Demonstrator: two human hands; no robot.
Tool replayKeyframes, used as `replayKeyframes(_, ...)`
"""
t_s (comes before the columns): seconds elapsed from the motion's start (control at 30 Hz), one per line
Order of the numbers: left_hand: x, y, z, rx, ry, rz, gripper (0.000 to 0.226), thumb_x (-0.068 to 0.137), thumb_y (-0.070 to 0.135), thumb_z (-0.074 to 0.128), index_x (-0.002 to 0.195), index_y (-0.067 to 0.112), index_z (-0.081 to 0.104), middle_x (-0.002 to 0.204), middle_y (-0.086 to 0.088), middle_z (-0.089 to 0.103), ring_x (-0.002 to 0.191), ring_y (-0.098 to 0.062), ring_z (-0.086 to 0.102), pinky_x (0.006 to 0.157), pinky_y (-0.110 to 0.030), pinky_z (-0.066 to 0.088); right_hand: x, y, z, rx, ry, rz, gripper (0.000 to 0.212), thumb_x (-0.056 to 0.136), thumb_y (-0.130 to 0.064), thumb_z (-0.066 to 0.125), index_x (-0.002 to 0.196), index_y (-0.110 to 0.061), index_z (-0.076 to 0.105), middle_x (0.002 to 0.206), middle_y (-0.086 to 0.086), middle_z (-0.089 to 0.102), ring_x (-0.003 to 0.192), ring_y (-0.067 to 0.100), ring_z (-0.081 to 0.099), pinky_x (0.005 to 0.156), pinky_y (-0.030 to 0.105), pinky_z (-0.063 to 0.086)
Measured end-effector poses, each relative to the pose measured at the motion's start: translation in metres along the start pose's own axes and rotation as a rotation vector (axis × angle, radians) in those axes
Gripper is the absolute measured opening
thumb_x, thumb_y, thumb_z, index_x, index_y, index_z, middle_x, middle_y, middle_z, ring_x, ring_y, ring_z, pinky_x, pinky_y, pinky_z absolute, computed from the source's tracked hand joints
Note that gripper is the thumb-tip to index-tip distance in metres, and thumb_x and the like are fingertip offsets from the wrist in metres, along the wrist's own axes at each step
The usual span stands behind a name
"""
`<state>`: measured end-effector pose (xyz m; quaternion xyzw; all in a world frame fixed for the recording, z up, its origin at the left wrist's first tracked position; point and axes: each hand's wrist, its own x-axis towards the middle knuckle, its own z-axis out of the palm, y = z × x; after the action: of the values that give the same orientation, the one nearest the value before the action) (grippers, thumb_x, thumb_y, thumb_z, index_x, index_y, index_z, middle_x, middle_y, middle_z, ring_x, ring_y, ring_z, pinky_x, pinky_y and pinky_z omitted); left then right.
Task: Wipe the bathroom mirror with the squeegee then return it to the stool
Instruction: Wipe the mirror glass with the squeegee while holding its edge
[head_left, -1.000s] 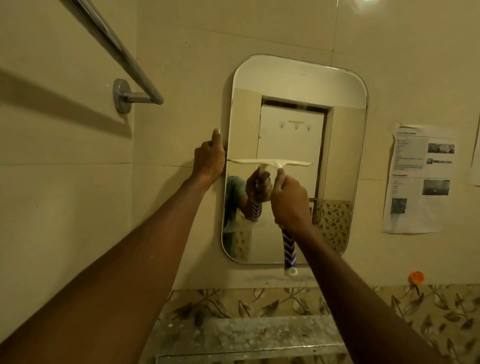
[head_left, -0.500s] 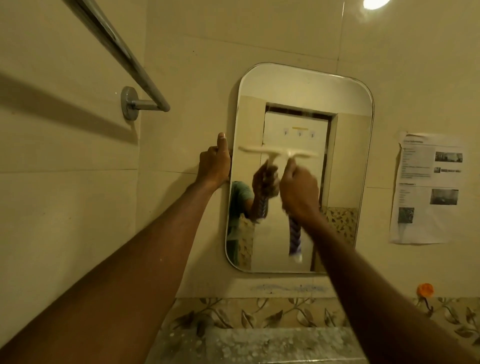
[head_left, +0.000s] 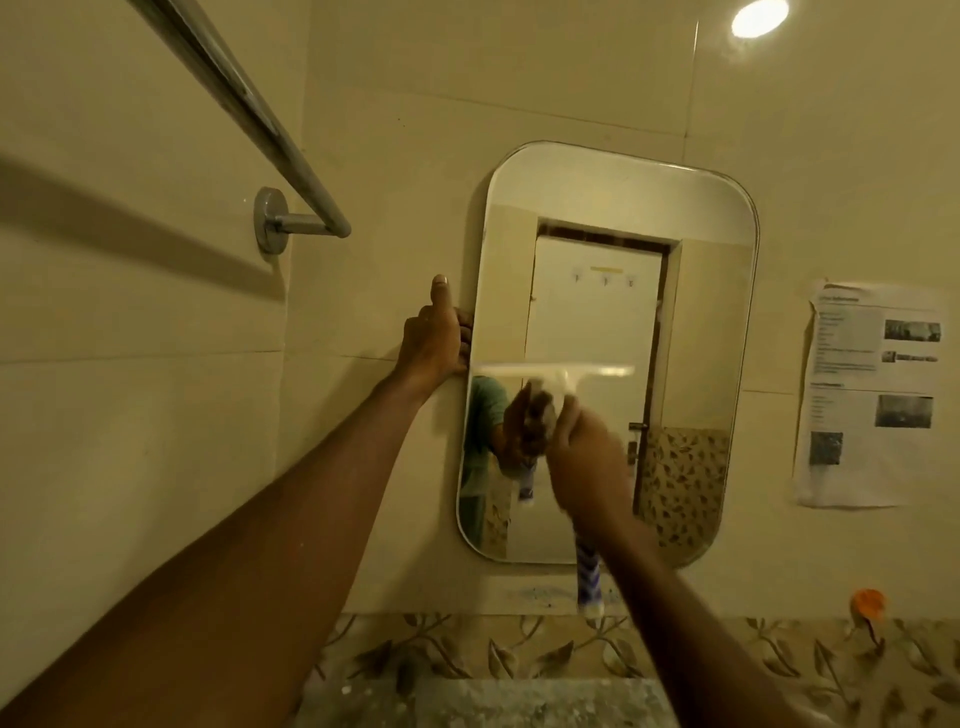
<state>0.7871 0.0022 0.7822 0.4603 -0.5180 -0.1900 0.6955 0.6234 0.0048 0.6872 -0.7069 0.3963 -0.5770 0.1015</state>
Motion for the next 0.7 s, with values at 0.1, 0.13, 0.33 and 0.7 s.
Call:
replayKeyframes(0.1,-0.004,0.0,0.002,0.034,0.011,0.036,0.073,0.097,0.057,0.014,0.093,0.003,0.064,0.083,-0.018,0.065,0.081,-0.033,0.064,0.08,-0.051,0.056,-0.037,0.022,0.006,-0.115,-0.04,0.04,0.044,0.103,-0.041,0.025,0.073,-0.024,0.053,0.06,-0.006,0.055,0.049,0.003,0.051,0.044,0.013,0.035)
replayKeyframes(0.13,-0.005,-0.001,0.003,0.077,0.029,0.062,0.072,0.097,0.056,0.014,0.088,0.005,0.063,0.088,-0.022,0.066,0.084,-0.037,0.065,0.082,-0.052,0.055,-0.036,0.02,0.003,-0.102,-0.063,0.055,0.044,0.103,-0.04,0.026,0.074,-0.023,0.054,0.06,-0.005,0.055,0.051,0.004,0.052,0.047,0.018,0.04)
replayKeyframes(0.33,-0.012,0.0,0.004,0.196,0.045,0.112,0.063,0.098,0.054,0.014,0.079,0.01,0.055,0.091,-0.025,0.065,0.092,-0.042,0.064,0.085,-0.053,0.053,0.02,-0.021,-0.021,0.03,-0.014,-0.03,0.042,0.104,-0.038,0.029,0.07,-0.024,0.049,0.059,-0.006,0.052,0.047,0.005,0.051,0.046,0.022,0.044)
replayKeyframes(0.7,-0.012,-0.018,0.008,0.235,0.073,0.15,0.054,0.1,0.047,0.024,0.075,0.009,0.055,0.088,-0.021,0.064,0.088,-0.037,0.065,0.084,-0.05,0.054,-0.118,0.071,0.045,-0.2,-0.144,0.143,0.038,0.102,-0.039,0.027,0.072,-0.027,0.049,0.053,-0.007,0.049,0.041,0.005,0.043,0.037,0.014,0.036)
